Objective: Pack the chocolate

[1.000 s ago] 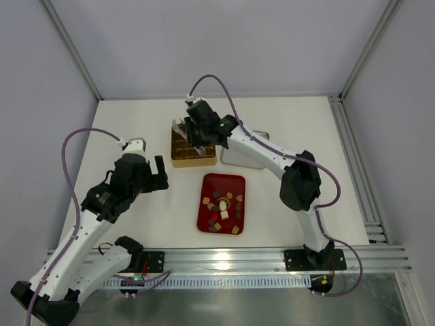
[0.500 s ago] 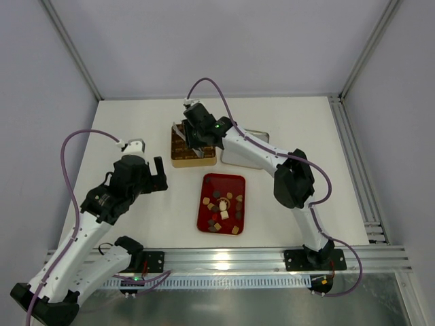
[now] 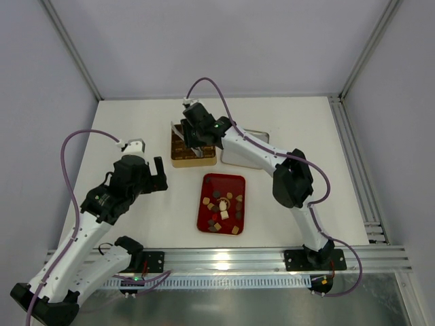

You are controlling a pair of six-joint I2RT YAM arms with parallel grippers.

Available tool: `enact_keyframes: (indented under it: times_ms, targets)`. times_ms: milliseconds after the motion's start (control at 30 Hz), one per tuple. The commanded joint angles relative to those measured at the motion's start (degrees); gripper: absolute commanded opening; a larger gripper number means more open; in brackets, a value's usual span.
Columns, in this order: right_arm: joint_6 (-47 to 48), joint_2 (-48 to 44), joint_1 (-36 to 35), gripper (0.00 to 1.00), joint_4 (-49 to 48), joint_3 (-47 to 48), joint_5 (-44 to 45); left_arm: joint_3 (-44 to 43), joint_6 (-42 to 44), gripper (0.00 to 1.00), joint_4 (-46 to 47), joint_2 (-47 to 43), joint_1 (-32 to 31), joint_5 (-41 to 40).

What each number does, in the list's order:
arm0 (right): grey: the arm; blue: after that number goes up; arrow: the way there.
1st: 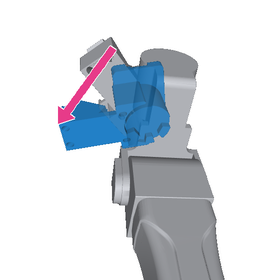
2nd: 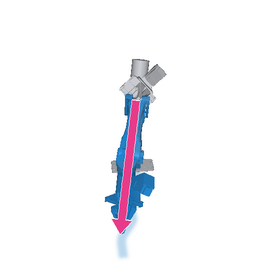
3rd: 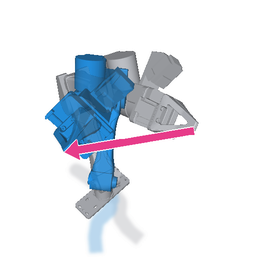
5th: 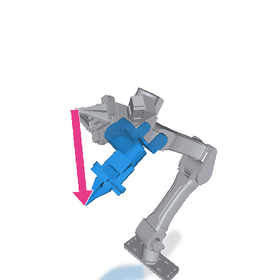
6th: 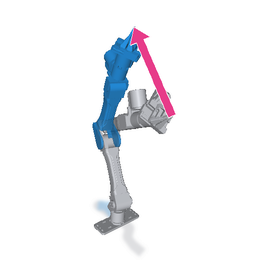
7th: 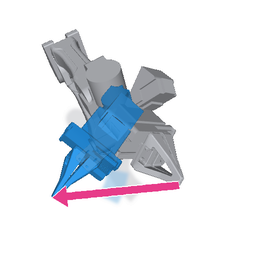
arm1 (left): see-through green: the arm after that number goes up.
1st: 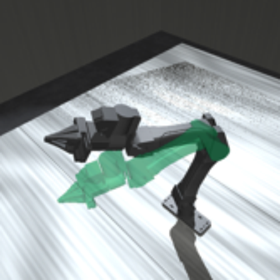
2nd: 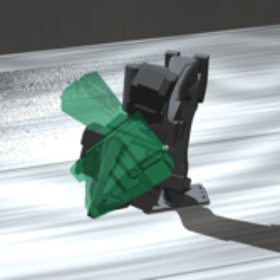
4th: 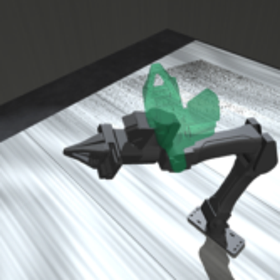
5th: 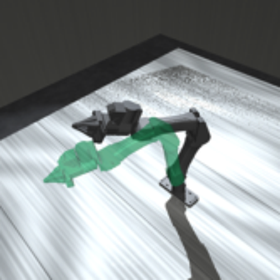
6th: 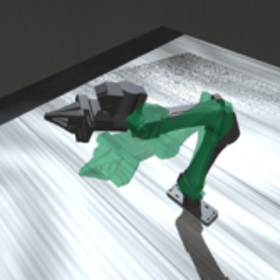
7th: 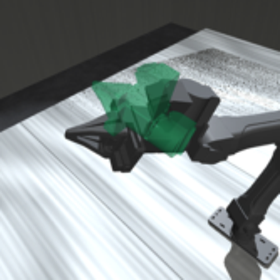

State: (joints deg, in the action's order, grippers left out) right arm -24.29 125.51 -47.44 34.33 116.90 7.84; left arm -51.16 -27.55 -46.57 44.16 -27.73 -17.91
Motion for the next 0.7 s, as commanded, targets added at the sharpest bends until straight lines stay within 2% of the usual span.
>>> enact_keyframes:
  times_ms: [0,167,333,533,667]
  targets:
    - [0.1,-0.5,0.1,0.46,-2.1,3.6,0.6,0.2,0.7,1.0,0.9,-0.5,0.3,-0.8]
    - [0.7,-2.4,0.1,0.46,-1.5,3.9,1.7,0.3,0.7,1.0,0.9,-0.6,0.3,-0.8]
    - [1.3,-8.4,0.1,0.46,-0.7,0.5,3.3,0.3,0.7,1.0,1.0,-0.7,0.3,-0.8]
    - [-0.6,-21.4,0.1,0.46,-3.7,-15.0,4.6,0.1,0.7,1.0,1.1,-0.7,0.3,-0.8]
    - [-2.3,-34.1,0.0,0.46,-2.7,-28.2,4.8,0.1,0.5,1.0,1.5,-0.7,0.4,-0.4]
